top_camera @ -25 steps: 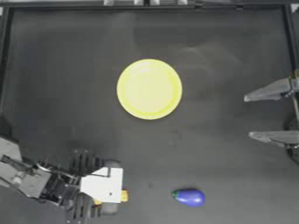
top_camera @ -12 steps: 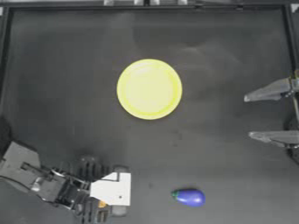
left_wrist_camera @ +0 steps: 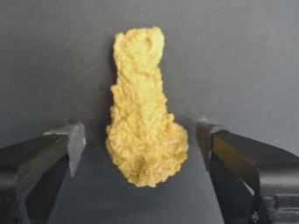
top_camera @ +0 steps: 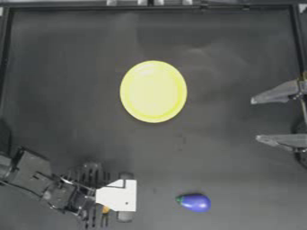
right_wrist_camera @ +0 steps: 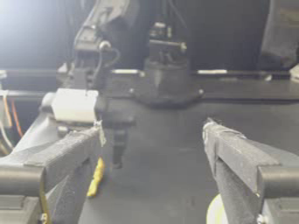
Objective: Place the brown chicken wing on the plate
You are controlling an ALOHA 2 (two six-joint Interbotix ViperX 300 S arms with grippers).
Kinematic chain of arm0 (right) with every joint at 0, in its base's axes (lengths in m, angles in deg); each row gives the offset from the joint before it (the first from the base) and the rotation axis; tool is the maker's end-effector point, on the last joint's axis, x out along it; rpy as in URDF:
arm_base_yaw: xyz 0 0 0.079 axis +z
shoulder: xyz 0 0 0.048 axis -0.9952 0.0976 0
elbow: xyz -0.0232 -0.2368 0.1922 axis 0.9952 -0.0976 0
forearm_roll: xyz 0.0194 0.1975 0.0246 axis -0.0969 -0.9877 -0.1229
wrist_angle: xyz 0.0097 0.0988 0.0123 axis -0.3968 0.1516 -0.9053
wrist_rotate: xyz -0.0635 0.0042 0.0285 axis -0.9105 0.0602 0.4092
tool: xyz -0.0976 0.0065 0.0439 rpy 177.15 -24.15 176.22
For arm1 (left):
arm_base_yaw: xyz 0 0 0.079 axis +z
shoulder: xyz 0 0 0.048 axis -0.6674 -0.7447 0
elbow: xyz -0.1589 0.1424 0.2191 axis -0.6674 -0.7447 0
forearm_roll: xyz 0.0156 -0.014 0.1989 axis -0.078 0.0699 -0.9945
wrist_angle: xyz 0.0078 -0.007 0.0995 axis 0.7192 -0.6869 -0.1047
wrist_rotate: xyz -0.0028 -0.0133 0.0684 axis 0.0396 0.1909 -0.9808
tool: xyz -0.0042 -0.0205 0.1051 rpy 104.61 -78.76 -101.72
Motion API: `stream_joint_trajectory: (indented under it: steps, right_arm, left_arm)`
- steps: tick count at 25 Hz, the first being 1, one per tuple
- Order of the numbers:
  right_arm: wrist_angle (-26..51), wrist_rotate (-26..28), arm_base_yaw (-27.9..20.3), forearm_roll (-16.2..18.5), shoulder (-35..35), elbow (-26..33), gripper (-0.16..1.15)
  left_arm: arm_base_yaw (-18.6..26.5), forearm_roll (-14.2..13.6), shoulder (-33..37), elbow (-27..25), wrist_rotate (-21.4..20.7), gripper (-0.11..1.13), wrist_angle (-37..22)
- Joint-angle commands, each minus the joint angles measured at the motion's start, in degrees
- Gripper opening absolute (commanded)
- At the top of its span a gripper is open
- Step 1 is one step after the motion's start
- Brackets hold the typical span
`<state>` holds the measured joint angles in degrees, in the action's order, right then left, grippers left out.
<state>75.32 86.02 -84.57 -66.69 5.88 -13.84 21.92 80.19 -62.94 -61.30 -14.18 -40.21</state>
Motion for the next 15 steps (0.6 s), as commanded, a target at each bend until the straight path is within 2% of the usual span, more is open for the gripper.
stream_joint_trajectory:
  steps: [1, 3, 4, 7, 9, 11, 15]
  right_arm:
    - [-0.7, 0.09, 0.0, -0.18, 0.44, 0.53, 0.98]
    - [-0.7, 0.09, 0.09, -0.18, 0.44, 0.53, 0.98]
    - [-0.7, 0.09, 0.0, -0.18, 0.44, 0.53, 0.98]
    - [-0.7, 0.09, 0.0, -0.18, 0.44, 0.53, 0.98]
    - [-0.7, 0.09, 0.09, -0.18, 0.44, 0.53, 0.98]
    - [-0.7, 0.18, 0.0, -0.18, 0.44, 0.53, 0.98]
    - [-0.7, 0.26, 0.0, -0.18, 0.44, 0.35, 0.98]
  left_arm:
    - [0.44, 0.09, 0.97, 0.53, -0.09, 1.0, 0.18]
    - [0.53, 0.09, 1.05, 0.62, -0.18, 0.91, 0.18]
    - [0.53, 0.09, 1.05, 0.53, -0.18, 0.82, 0.18]
    - [0.53, 0.09, 1.14, 0.53, -0.44, 0.42, 0.18]
    - [0.44, 0.09, 1.67, 0.79, -0.62, 0.2, 0.18]
    - [0.09, -0.18, 2.72, 1.05, -1.05, 0.14, 0.53]
    - [0.44, -0.26, 6.24, 1.05, -2.02, 0.16, 2.64]
